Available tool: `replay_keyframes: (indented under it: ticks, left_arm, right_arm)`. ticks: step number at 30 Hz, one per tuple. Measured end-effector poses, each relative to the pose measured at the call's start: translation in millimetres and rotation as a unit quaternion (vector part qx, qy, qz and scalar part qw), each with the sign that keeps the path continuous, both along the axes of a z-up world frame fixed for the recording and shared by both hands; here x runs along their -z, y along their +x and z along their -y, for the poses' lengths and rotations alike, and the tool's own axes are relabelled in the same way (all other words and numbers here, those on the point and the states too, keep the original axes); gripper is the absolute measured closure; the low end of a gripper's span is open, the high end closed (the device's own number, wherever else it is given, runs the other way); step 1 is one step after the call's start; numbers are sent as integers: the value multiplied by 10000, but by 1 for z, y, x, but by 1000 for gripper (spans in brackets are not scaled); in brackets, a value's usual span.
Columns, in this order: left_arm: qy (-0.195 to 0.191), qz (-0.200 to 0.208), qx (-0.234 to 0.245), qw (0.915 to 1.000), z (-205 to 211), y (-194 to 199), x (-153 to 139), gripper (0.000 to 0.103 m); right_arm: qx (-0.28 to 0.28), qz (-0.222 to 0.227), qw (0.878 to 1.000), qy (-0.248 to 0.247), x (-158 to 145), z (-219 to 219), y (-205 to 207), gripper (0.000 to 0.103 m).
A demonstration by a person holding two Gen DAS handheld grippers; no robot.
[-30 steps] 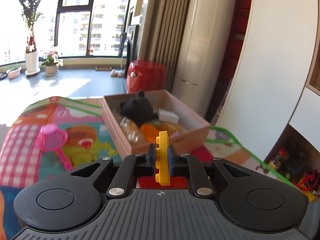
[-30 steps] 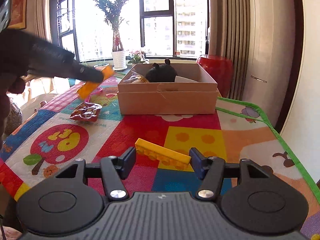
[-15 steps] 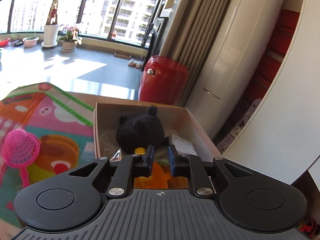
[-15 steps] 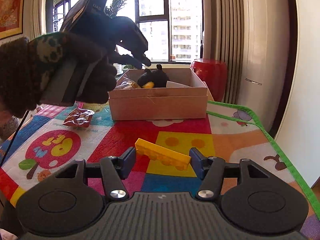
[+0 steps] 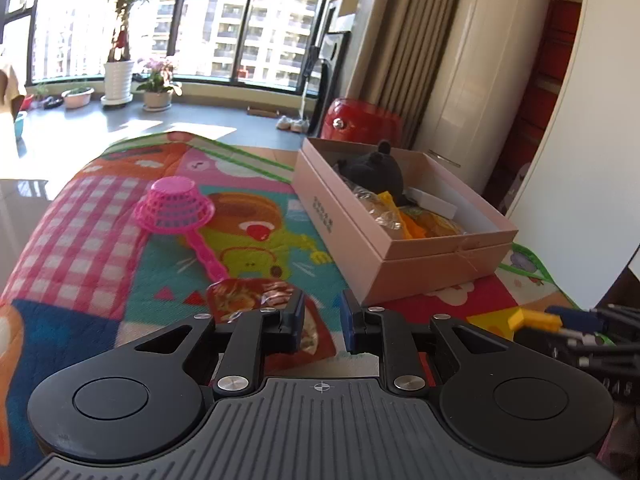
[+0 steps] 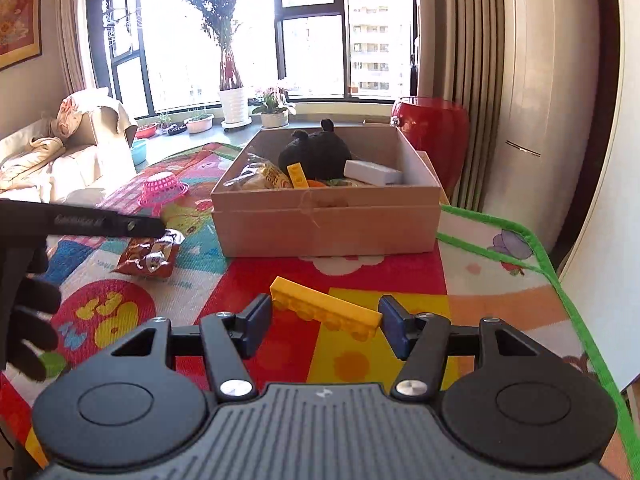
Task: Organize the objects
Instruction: 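Drop the yellow block into the pink box with the left tool while the right tool carries the brick over, then release the yellow brick into the pink box with the right tool, then grasp the red bagged quail-egg snack with the right tool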
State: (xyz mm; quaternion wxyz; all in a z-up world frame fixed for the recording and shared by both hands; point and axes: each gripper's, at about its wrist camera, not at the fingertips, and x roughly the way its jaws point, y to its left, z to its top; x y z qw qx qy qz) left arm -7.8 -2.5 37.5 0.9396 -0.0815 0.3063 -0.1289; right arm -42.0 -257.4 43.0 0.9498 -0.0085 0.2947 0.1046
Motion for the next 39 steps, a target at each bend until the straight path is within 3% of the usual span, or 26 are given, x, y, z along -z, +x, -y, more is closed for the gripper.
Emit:
replay_keyframes:
  ticks: [7, 9, 11, 12, 16, 22, 26, 34, 36, 37, 39]
  left_arm:
    - [-32, 5, -197, 9998, -33, -14, 5, 82]
    - [-156, -59, -208, 9996, -39, -14, 8, 82]
    - [-164, -76, -213, 9996, -44, -14, 10, 82]
    - [-150, -51, -205, 9997, -47, -16, 10, 82]
    - [-243, -24, -332, 9991, -65, -17, 15, 82]
    - [-522, -33, -705, 9961, -95, -19, 22, 82]
    - [-595, 19, -847, 9946, -109, -27, 21, 82]
    - [-440, -107, -1085, 9931, -125, -30, 23, 82]
    - [-418, -123, -1097, 9930, -124, -29, 24, 82]
    - [-421, -136, -1093, 9930, -123, -28, 24, 82]
    - [-404, -153, -1086, 9931, -120, -27, 24, 82]
  right_arm:
    - [198, 312, 9980, 505, -66, 3, 77, 44]
    - [326, 204, 9977, 559, -74, 1, 107, 42]
    - [514, 40, 9974, 501, -73, -2, 126, 16]
    - [590, 75, 9973, 434, -70, -6, 125, 15]
    - [44, 171, 9998, -96, -48, -40, 91, 7]
    - [-1179, -79, 9921, -427, -10, -112, 40, 2]
    - [-1436, -340, 9878, -501, 11, -154, 46, 2]
    - [-1198, -708, 9882, -634, 40, -193, 79, 3]
    - [-1231, -758, 9879, -562, 40, -191, 76, 11]
    - [-1281, -758, 9874, -544, 38, -190, 72, 23]
    - [-1346, -732, 9864, -593, 34, -183, 63, 29]
